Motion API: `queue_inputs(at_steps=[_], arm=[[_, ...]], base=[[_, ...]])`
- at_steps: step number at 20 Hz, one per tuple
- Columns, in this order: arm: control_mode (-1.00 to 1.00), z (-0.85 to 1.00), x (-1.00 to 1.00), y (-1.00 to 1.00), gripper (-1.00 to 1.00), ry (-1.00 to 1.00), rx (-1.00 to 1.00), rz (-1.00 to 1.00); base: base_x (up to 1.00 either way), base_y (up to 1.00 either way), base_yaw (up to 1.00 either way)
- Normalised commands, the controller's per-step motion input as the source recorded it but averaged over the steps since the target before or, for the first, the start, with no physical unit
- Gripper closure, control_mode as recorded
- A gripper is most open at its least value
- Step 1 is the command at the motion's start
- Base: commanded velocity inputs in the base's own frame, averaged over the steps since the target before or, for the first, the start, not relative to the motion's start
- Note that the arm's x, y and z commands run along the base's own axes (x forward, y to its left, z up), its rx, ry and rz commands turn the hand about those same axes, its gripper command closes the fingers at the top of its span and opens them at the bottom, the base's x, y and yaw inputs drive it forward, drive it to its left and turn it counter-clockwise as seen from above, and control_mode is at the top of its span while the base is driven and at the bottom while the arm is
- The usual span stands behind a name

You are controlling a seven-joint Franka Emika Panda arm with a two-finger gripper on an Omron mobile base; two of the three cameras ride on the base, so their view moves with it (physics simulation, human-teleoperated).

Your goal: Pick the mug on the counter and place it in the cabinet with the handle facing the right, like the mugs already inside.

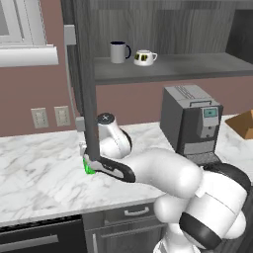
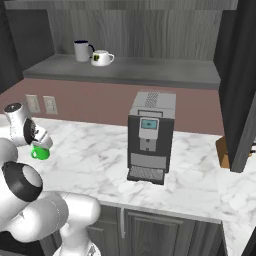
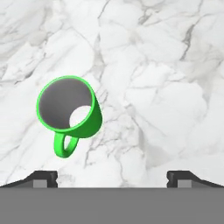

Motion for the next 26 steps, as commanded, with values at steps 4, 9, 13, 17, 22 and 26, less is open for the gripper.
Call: queue_inputs(at_steps=[4,9,13,17,22,26], arm=[[-1.00,-0.32,0.30,0.51,-1.00,0.00,0.00,0.00],[-1.00,-0.21,0.17,0.37,-1.00,0.00,0.00,0.00],[-1.00,-0.21,0.12,0.08,-1.00,0.01,0.00,0.00],[-1.00,-0.24,0.19,0.08,-1.00,0.01,0.00,0.00],[-1.00,-0.31,0.10,0.16,-1.00,-0.01,0.00,0.00],[-1.00,-0.18,0.00,0.21,-1.00,-0.06,0.00,-0.02]], base=[[0.00,0.00,0.00],[0.00,0.00,0.00],[0.00,0.00,0.00],[0.00,0.00,0.00],[0.00,0.00,0.00],[0.00,0.00,0.00]])
